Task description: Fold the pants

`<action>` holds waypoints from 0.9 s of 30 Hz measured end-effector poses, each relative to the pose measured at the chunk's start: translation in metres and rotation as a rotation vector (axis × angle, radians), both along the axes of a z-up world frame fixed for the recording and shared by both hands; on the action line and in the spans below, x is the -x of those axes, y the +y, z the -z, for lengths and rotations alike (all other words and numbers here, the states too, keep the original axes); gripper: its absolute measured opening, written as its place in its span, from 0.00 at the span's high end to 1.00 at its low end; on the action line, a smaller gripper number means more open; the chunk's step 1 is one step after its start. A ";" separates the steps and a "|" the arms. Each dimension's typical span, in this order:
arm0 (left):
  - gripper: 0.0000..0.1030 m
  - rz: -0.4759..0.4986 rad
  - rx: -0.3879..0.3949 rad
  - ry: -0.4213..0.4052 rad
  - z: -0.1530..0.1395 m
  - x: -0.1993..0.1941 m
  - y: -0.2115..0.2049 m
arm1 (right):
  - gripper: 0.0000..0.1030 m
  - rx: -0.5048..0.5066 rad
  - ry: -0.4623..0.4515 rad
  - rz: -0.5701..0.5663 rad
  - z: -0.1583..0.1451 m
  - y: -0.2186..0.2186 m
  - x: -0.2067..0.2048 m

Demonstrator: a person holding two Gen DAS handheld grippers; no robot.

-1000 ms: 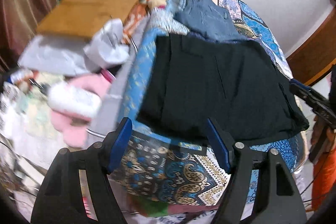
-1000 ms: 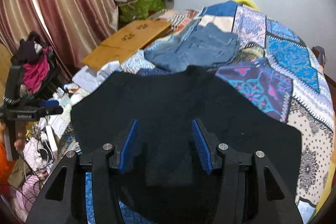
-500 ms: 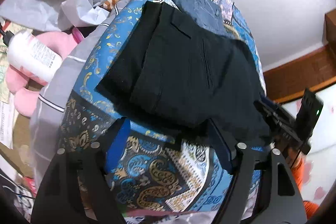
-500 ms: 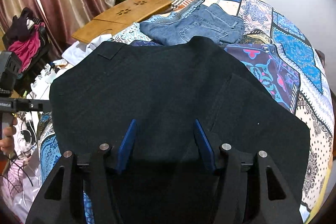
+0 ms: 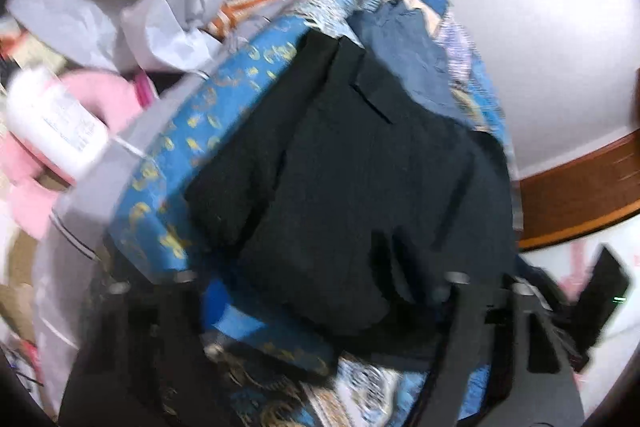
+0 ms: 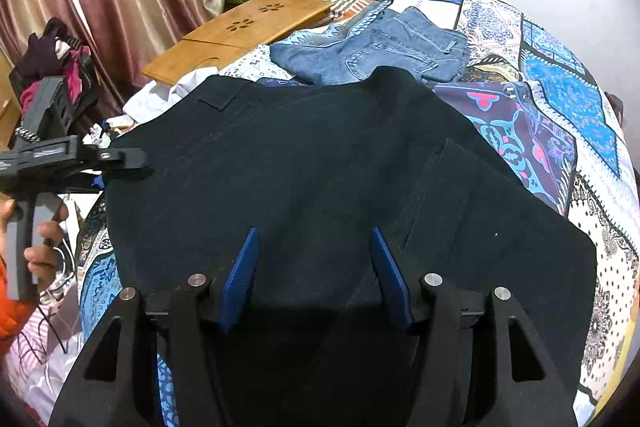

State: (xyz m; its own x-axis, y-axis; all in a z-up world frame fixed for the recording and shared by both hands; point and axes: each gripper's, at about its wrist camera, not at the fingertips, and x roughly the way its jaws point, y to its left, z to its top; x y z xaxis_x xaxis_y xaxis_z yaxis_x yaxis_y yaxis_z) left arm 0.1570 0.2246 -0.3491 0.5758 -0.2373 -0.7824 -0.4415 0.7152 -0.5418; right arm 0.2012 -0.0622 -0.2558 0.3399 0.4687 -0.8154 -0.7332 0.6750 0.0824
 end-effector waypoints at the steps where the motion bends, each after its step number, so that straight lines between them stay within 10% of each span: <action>1: 0.47 0.001 -0.034 0.008 0.000 -0.002 -0.002 | 0.47 0.000 0.000 0.000 0.000 0.000 0.000; 5: 0.67 0.030 -0.212 0.025 -0.013 -0.008 -0.017 | 0.47 -0.005 0.005 0.005 0.000 0.000 0.000; 13: 0.73 0.123 -0.470 -0.078 -0.080 -0.013 -0.039 | 0.47 -0.119 0.061 0.073 -0.020 -0.016 -0.008; 27: 0.75 0.259 -0.608 -0.372 -0.203 -0.038 -0.123 | 0.47 -0.150 -0.009 0.318 -0.046 -0.143 -0.013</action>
State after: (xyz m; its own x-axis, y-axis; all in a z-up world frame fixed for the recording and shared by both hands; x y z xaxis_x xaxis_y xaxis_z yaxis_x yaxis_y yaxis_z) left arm 0.1947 0.1016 -0.1457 0.8118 0.0102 -0.5838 -0.0838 0.9915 -0.0992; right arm 0.2140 -0.2054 -0.2101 0.4950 0.4525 -0.7418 -0.4894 0.8506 0.1923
